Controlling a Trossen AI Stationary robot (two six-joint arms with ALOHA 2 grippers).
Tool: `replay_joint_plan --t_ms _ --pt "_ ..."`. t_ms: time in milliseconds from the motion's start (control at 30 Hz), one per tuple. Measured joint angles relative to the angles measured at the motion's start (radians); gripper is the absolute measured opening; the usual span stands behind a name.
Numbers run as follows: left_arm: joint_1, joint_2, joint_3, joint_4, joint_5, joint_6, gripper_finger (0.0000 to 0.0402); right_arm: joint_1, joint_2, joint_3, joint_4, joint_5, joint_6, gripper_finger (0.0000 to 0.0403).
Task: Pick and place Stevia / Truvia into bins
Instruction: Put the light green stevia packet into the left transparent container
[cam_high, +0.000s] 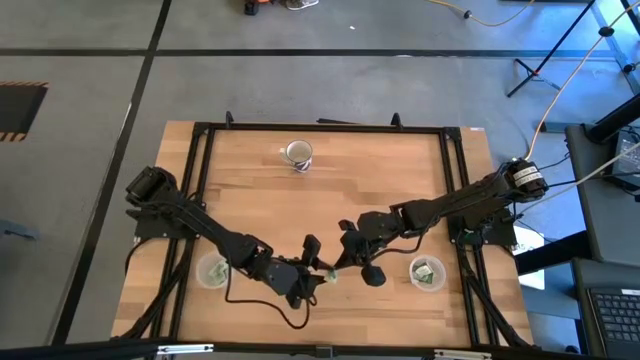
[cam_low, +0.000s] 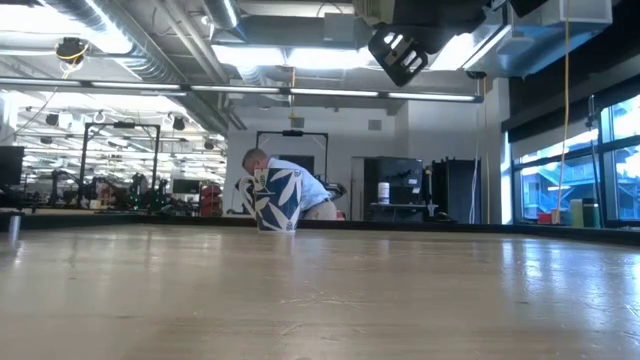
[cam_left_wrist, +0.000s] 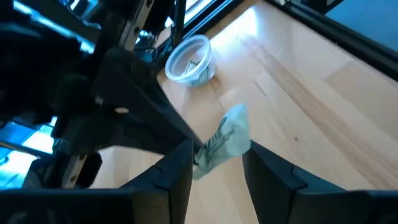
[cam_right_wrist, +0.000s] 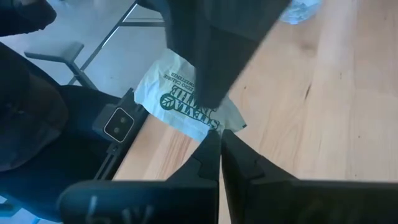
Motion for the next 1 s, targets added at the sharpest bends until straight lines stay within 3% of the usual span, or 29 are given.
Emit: replay_joint_plan --t_ms 200,500,633,833,1000 --pt "-0.002 0.000 0.000 0.004 0.001 0.004 0.0103 0.000 0.000 0.000 0.000 0.000 -0.002 0.0005" --pt "-0.003 0.000 0.000 0.004 0.001 0.012 0.0009 0.000 0.000 0.001 0.001 0.000 -0.004 0.0005" --pt "-0.004 0.000 0.000 0.004 0.010 0.000 0.0005 0.000 0.000 0.001 0.003 0.000 -0.006 0.0010" --pt "-0.008 -0.001 0.000 0.002 0.026 -0.054 0.0005 -0.002 0.000 0.001 0.004 0.002 -0.030 0.0072" --pt "-0.028 -0.014 0.000 -0.027 0.029 -0.107 0.0004 -0.015 -0.011 0.001 -0.039 0.080 -0.026 0.0143"
